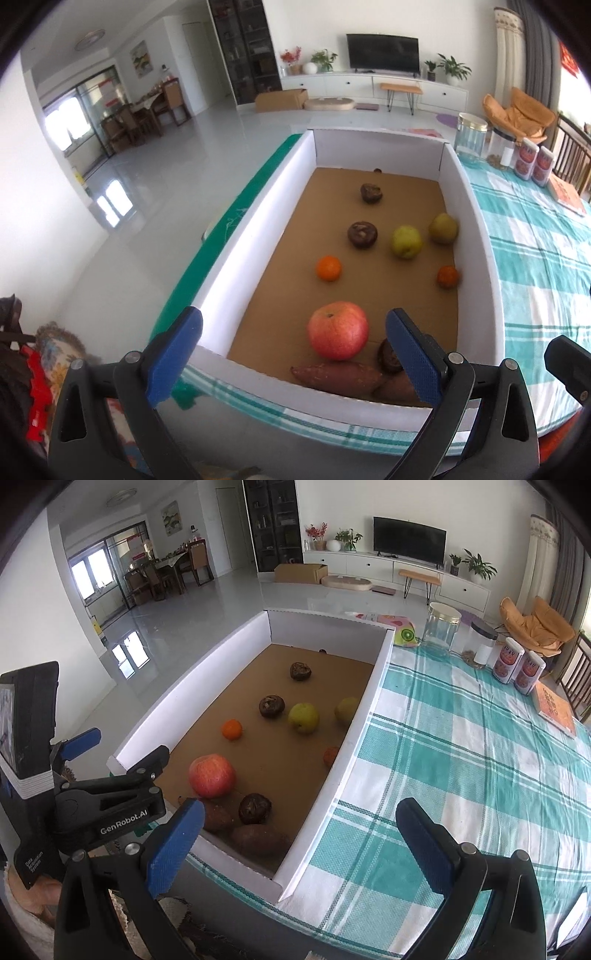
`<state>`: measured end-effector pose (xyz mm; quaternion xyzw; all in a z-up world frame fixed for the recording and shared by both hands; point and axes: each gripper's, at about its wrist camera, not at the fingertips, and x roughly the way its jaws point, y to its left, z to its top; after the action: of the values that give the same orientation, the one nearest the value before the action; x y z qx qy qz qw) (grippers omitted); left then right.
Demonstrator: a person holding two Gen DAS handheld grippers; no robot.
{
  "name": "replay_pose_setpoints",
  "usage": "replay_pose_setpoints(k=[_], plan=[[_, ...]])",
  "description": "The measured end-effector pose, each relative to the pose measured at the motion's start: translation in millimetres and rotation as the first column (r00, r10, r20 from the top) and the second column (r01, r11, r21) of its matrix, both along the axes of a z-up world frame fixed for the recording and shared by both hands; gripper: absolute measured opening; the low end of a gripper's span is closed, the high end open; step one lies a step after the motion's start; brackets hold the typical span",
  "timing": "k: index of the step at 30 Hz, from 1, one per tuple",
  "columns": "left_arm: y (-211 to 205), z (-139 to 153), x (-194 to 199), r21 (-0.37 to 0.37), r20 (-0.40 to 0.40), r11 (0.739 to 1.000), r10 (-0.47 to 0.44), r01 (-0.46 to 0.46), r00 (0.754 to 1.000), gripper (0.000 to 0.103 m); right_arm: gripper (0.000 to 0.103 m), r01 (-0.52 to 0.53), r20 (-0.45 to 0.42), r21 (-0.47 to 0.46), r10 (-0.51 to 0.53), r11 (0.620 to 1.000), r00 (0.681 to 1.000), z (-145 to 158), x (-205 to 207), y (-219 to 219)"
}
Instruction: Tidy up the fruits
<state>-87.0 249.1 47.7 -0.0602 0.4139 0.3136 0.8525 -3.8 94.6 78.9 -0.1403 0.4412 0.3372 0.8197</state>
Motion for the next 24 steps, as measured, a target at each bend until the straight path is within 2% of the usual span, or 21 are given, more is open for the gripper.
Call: replay_pose_setpoints(k=[8, 24], plan=[[6.0, 4.2, -7.1, -0.012, 0.025, 1.0, 0.008, -0.007, 1.0, 0.1, 0.103, -0.015, -0.02, -0.033, 0.014, 0.999, 1.0, -5.0, -9.0, 14.9], [16.8, -1.1, -7.1, -0.058, 0.024, 0.998, 0.005, -0.004, 1.0, 0.1, 0.103, 0.002, -0.047, -0.089, -0.006, 0.996, 0.999, -14.6, -4.4, 27.1]])
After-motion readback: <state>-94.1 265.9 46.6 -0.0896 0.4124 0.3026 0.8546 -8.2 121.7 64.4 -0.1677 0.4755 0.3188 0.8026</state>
